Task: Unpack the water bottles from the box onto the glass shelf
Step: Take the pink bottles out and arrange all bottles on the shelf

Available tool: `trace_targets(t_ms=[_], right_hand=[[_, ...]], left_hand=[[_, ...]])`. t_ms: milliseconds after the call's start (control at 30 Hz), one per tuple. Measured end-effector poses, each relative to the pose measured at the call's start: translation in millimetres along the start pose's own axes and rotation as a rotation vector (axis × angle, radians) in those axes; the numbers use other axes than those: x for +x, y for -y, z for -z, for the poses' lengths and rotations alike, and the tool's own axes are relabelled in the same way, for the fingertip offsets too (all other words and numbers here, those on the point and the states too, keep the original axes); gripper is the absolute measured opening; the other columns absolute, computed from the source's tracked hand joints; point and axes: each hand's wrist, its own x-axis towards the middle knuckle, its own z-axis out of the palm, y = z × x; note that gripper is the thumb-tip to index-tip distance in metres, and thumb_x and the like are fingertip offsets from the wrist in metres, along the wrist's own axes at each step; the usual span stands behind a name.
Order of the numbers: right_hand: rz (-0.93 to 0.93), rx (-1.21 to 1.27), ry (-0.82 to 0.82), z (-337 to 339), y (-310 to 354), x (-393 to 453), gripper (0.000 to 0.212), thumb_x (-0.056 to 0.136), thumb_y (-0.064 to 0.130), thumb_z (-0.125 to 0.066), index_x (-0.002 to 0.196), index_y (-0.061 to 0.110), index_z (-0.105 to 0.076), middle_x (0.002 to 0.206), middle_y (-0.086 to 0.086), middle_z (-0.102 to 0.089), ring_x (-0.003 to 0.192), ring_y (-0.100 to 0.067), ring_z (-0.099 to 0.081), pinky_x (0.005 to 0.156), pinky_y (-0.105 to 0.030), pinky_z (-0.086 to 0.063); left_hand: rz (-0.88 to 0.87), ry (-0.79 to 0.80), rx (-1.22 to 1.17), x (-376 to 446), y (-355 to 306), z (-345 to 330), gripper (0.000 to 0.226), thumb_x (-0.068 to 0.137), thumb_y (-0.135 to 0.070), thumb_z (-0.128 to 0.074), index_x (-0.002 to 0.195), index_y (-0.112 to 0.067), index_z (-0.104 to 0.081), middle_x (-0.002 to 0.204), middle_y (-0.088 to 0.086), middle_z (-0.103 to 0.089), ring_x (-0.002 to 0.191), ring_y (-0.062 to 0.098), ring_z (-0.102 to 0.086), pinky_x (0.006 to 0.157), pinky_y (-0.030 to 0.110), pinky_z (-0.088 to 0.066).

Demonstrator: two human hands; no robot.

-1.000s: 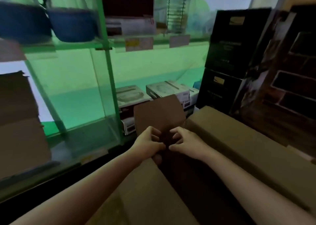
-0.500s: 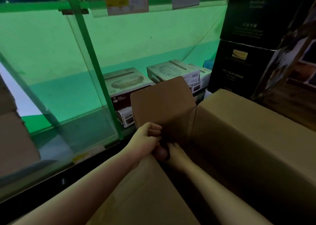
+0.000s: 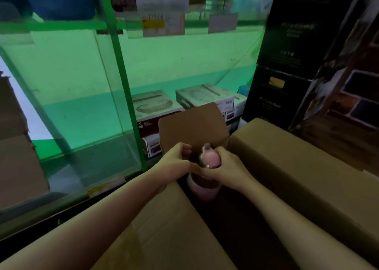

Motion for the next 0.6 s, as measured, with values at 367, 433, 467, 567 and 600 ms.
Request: trace_targets(t_ms=[367, 433, 467, 567, 600], right_hand=[[0.398, 0.072, -0.188, 94, 145, -60, 0.059, 0.066, 0.051, -0.075, 0.114, 0.035, -0.044, 0.11, 0.012, -0.058, 0.101, -0.011, -0.058, 0.089, -0.037, -0.051], [0.468, 0.131, -0.175, 98, 181, -69, 0.062, 0.064, 0.053, -0.077, 0.113, 0.034, -0.045, 0.11, 0.013, -0.06, 0.099, -0.008, -0.059, 0.08, -0.027, -0.051], [0.513, 0.167, -0.164, 98, 198, -73, 0.061, 0.062, 0.055, -0.078, 0.11, 0.035, -0.046, 0.11, 0.014, -0.06, 0.098, -0.007, -0.06, 0.077, -0.023, -0.049], [0.66, 0.24, -0.097, 90, 253, -84, 0.052, 0.061, 0.053, -0.077, 0.104, 0.035, -0.052, 0.107, 0.014, -0.063, 0.097, -0.006, -0.062, 0.084, -0.025, -0.049], [0.704, 0.242, -0.06, 85, 273, -88, 0.049, 0.065, 0.05, -0.077, 0.105, 0.033, -0.053, 0.107, 0.013, -0.064, 0.098, -0.006, -0.062, 0.085, -0.025, -0.048]], left_hand=[[-0.384, -0.027, -0.014, -71, -83, 44, 0.084, 0.053, -0.033, -0.089, 0.126, -0.025, -0.049, 0.116, -0.003, -0.067, 0.108, 0.012, -0.064, 0.096, 0.04, -0.052], [-0.435, -0.086, -0.05, -98, -96, 70, 0.078, 0.054, -0.035, -0.086, 0.123, -0.026, -0.051, 0.112, -0.004, -0.07, 0.104, 0.01, -0.066, 0.094, 0.039, -0.054], [-0.455, -0.095, -0.072, -110, -101, 83, 0.077, 0.053, -0.036, -0.085, 0.123, -0.026, -0.052, 0.112, -0.004, -0.07, 0.103, 0.011, -0.067, 0.093, 0.039, -0.054], [-0.517, -0.182, -0.129, -154, -113, 128, 0.075, 0.055, -0.03, -0.085, 0.123, -0.023, -0.054, 0.114, -0.002, -0.07, 0.107, 0.014, -0.066, 0.095, 0.038, -0.053], [-0.53, -0.222, -0.148, -170, -115, 147, 0.074, 0.056, -0.026, -0.085, 0.124, -0.022, -0.054, 0.114, -0.001, -0.07, 0.107, 0.014, -0.066, 0.095, 0.036, -0.053]])
